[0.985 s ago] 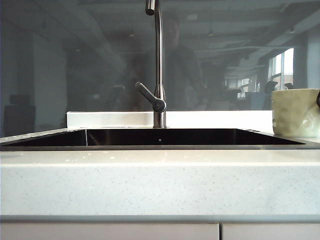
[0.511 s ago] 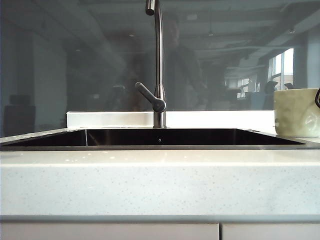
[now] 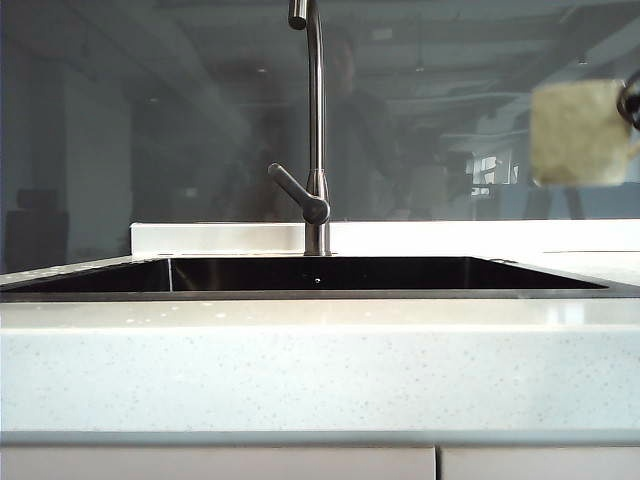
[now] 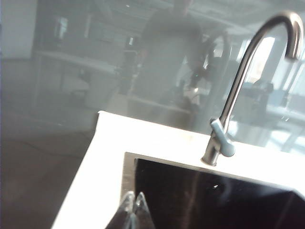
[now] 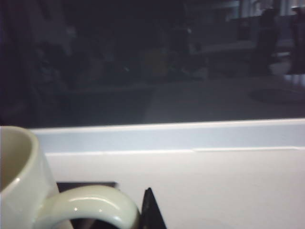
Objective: Pick up the mug next to the sink, go to the faucet to get some water, pour the water into the sink, and finally put the mug back to its place.
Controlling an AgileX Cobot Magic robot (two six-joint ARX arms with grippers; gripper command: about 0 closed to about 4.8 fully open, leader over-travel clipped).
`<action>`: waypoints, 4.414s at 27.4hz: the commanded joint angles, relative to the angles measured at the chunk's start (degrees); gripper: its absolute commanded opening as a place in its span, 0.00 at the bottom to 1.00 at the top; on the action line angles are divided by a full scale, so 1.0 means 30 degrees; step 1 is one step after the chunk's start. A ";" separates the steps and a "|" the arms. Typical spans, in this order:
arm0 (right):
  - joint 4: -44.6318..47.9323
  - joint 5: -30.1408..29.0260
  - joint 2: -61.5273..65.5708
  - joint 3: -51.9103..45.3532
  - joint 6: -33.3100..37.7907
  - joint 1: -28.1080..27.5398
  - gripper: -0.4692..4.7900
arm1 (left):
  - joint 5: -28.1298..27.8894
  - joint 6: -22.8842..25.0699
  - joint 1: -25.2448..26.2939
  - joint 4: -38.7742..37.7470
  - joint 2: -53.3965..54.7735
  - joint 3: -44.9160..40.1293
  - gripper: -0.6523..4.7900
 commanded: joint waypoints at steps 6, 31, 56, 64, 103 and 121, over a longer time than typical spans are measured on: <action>-1.3537 0.1137 -0.4277 0.7235 0.0634 0.6943 0.08 | 0.2215 0.0882 0.0058 0.7220 1.4010 0.6885 0.12; -1.7857 0.3810 0.3286 1.8083 0.0408 1.1380 0.08 | 1.8906 -0.5814 -0.0517 1.4192 4.5987 3.4039 1.00; -1.8440 0.4612 0.5858 2.1515 0.0401 1.1846 0.08 | 2.0261 -0.6492 -0.1894 1.3114 5.0001 4.1492 1.00; -1.8353 0.4605 0.5858 2.1536 0.0408 1.1846 0.08 | 2.1099 -0.7672 -0.1894 1.4134 4.9994 4.1492 1.00; -1.7566 0.4612 0.5843 2.1726 0.0408 1.1846 0.08 | 2.1806 -0.8036 -0.1851 1.6305 5.0001 4.1492 1.00; -1.7566 0.4619 0.5843 2.1726 0.0401 1.1846 0.08 | 1.8032 -0.2936 -0.1851 1.0397 5.0001 4.1492 1.00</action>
